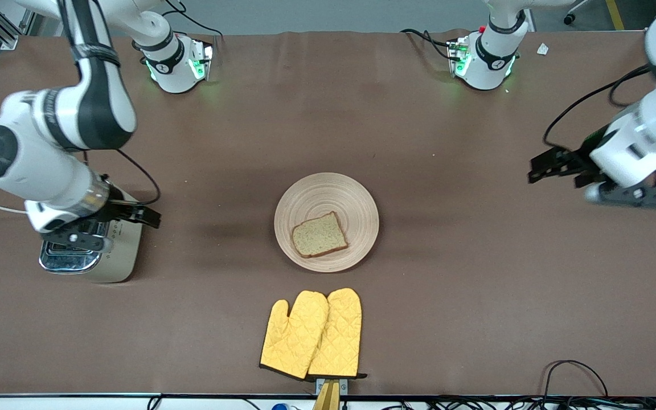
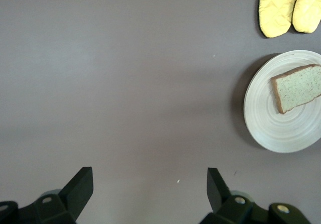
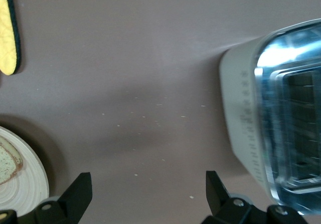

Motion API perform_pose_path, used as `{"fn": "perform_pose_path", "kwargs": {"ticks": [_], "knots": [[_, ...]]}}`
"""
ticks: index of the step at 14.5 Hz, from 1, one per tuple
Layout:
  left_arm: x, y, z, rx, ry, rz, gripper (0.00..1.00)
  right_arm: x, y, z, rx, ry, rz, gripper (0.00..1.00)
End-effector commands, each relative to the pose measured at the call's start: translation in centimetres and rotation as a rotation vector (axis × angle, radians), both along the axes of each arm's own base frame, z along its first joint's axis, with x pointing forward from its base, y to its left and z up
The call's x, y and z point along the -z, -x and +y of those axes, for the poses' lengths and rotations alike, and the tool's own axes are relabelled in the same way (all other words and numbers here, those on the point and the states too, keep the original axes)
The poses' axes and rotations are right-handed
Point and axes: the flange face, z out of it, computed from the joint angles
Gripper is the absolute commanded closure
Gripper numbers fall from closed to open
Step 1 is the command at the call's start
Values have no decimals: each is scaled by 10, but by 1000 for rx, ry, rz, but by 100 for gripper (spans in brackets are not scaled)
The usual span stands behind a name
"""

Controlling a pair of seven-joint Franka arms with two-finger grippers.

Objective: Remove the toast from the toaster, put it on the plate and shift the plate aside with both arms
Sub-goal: 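Open the right gripper and withdraw it while the left gripper reaches out, then move the left gripper to the plate rim and grip the rim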

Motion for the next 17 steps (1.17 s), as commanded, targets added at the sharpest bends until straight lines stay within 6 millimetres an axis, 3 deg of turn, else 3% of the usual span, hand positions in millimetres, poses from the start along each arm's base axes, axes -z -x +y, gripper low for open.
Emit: {"fn": "perform_pose_path", "kwargs": {"ticks": [1, 4, 7, 10, 13, 17], "knots": [[31, -21, -20, 8, 24, -20, 0, -47, 4, -34, -20, 19, -11, 0], [72, -42, -38, -2, 143, -10, 0, -89, 12, -88, -89, 17, -26, 0], [115, -57, -62, 5, 266, -10, 12, -115, 25, -118, -99, 0, -50, 0], [173, -62, -70, 51, 390, 15, 25, -139, 27, -118, -95, 3, -61, 0], [230, -60, -65, 61, 491, 45, 34, -165, 39, -103, -118, -2, 0, 0], [287, -60, -77, 62, 626, 56, 48, -174, 51, -113, -140, -27, 45, 0]]}}
